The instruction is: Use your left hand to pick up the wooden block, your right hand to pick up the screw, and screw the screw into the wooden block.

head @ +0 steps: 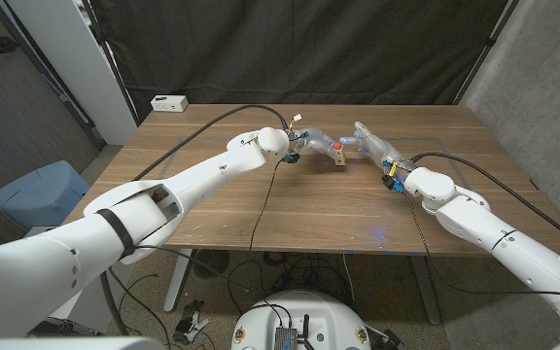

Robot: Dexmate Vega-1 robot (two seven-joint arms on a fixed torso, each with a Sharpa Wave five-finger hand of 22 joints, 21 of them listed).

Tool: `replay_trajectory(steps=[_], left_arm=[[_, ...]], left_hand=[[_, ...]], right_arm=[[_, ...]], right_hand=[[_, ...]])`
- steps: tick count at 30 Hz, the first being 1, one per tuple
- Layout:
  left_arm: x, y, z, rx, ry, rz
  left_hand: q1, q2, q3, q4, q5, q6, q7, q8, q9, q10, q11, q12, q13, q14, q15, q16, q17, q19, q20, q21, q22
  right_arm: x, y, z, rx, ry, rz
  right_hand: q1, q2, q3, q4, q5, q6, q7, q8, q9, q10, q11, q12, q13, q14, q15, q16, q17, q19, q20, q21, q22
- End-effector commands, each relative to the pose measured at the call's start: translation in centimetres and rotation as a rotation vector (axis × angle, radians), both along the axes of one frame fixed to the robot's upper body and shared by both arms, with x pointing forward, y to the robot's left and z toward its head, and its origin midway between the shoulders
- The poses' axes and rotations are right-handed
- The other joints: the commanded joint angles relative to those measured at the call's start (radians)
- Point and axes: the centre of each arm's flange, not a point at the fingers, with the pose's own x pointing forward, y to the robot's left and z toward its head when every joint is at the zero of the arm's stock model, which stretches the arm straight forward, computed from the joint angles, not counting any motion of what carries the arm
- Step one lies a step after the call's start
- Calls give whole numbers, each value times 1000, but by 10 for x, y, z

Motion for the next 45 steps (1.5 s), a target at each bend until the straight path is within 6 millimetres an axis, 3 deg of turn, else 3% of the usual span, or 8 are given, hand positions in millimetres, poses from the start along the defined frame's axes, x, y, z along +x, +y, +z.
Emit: replay_trajectory(steps=[1,45], left_arm=[[0,1,1,-1,-1,4],[-5,0,-5,-5,3,5]], left_hand=[[-1,8,8,1,5,27,18,6,3,6,-1,-2,5,4,-48,4,3,3,3,3,4],[-1,8,9,0,5,29,20,6,3,6,-1,-2,5,5,-48,4,3,4,2,4,4]], right_arm=[[-1,1,-4,-5,11,9],[-19,5,-11,-16,5,9]], right_hand=[[0,7,-6,-2,8,4,4,3,3,-47,1,4,3,-158,0,6,3,-1,-2,3,0],[2,14,-14,-2,13,10,6,6,3,-43,1,5,3,-154,0,8,3,2,-1,4,0]])
